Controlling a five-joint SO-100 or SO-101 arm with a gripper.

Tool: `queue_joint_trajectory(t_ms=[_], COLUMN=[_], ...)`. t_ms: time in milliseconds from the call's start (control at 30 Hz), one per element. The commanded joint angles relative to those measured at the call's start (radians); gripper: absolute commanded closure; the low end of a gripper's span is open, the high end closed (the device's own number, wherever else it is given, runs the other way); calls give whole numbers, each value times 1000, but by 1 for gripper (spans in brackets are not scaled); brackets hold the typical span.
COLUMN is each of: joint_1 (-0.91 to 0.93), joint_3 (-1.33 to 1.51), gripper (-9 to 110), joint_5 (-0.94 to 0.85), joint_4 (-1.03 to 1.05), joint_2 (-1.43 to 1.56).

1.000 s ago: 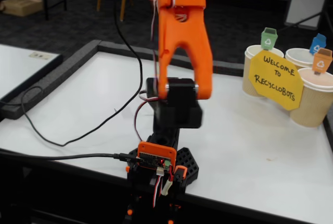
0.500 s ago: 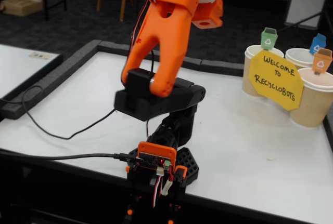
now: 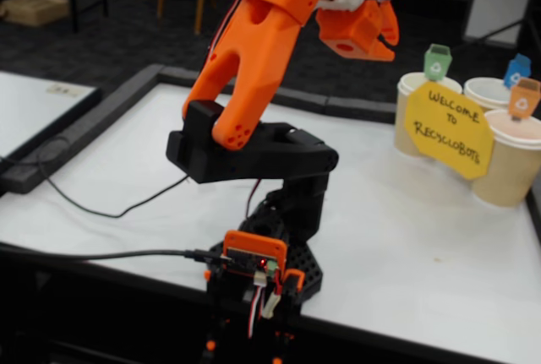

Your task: Sort rubbish by color.

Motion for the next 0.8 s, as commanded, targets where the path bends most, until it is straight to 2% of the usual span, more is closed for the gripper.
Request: queue_joint_trajectory(t_ms=[0,767], joint_1=[23,9], joint_3=[-104,-172], gripper=[101,101], joint_5=[-18,-18], joint_4=[2,-52], joint_2=[-14,-20])
